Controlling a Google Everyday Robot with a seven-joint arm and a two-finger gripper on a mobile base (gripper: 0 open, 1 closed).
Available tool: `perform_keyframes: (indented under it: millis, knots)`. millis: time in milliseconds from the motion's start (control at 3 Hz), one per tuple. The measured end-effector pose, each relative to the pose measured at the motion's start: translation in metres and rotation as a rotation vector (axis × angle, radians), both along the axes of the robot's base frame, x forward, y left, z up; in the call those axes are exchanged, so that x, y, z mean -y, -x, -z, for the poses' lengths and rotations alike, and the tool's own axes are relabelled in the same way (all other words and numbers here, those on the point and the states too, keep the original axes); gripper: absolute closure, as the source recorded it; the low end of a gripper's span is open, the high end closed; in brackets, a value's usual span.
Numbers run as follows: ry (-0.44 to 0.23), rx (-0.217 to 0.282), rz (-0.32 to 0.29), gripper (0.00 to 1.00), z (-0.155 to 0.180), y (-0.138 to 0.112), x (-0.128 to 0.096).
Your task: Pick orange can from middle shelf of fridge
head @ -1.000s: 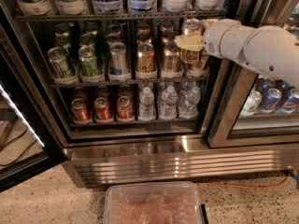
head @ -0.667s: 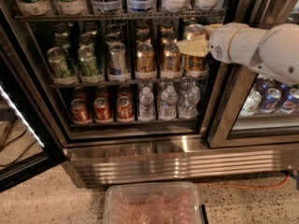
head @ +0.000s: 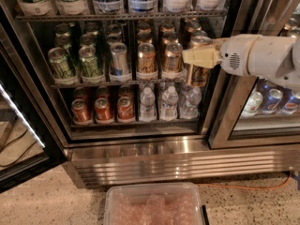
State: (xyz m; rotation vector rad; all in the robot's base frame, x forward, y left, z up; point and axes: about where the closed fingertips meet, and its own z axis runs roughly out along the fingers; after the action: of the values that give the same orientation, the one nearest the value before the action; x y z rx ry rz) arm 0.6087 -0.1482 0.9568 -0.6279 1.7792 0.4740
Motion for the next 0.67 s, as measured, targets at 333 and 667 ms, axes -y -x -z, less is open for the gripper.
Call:
perform_keyframes:
  millis: [333, 667]
  knots:
    - [0.0, 0.0, 0.0, 1.0, 0.0, 0.0, 0.0]
    - [-0.024, -0.025, -0.094, 1.0, 0.003, 0.018, -0.02]
